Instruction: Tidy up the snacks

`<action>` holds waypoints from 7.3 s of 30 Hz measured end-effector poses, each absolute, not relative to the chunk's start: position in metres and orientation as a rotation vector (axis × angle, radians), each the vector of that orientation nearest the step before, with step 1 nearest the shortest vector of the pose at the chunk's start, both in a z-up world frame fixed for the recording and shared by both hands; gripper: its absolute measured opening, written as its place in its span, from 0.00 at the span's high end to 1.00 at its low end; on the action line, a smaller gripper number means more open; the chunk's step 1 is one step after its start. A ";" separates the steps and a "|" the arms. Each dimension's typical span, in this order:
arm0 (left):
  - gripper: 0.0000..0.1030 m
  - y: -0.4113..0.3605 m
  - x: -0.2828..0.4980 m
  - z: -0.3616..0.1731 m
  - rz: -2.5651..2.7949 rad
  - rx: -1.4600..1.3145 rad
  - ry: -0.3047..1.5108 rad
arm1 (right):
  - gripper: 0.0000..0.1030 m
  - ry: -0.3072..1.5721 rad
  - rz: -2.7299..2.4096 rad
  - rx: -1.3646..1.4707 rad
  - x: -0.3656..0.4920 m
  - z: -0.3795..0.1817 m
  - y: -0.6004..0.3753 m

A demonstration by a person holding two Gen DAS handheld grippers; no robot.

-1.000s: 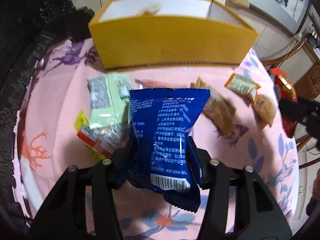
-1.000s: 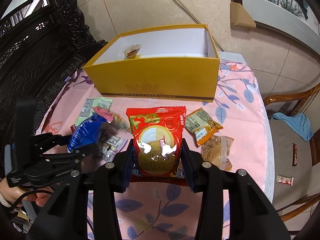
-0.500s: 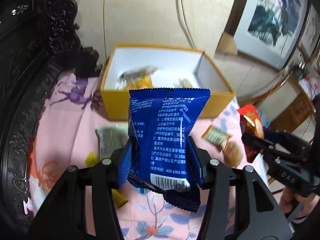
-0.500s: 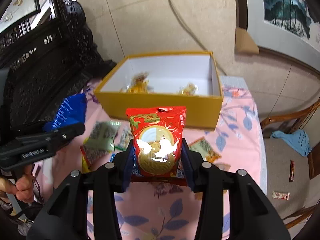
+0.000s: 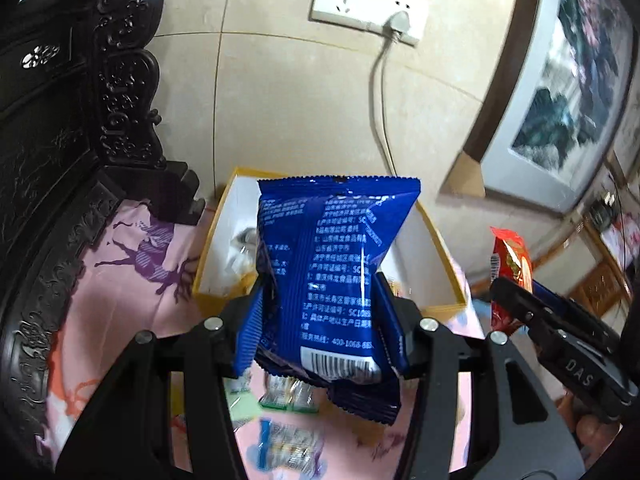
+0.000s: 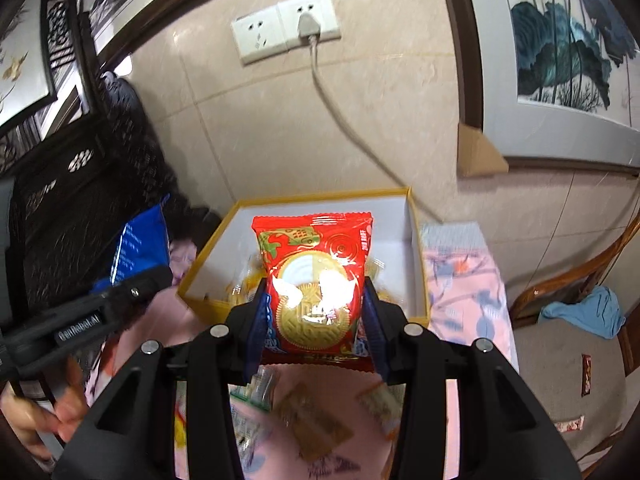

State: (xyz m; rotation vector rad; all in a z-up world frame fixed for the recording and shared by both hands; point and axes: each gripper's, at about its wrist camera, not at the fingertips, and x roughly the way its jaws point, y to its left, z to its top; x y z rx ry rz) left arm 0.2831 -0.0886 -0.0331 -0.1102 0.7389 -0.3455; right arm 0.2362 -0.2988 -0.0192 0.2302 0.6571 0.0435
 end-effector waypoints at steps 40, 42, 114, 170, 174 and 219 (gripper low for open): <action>0.23 -0.119 0.375 -0.101 -0.171 0.035 0.845 | 0.40 0.788 0.020 0.244 0.318 -0.082 -0.300; 0.23 -0.120 0.362 -0.093 -0.177 0.068 0.829 | 0.40 0.780 0.008 0.256 0.306 -0.075 -0.299; 0.15 -0.084 0.128 0.113 -0.351 0.270 0.483 | 0.40 0.677 -0.051 0.145 0.063 0.048 -0.282; 0.58 -0.078 0.225 -0.052 -0.434 0.150 0.766 | 0.56 0.756 -0.007 0.247 0.155 -0.034 -0.303; 0.58 -0.078 0.248 -0.012 -0.419 0.112 0.694 | 0.56 0.672 0.023 0.206 0.184 0.009 -0.294; 0.07 -0.052 0.293 -0.081 -0.301 0.062 0.764 | 0.38 0.966 0.219 0.223 0.244 -0.122 -0.273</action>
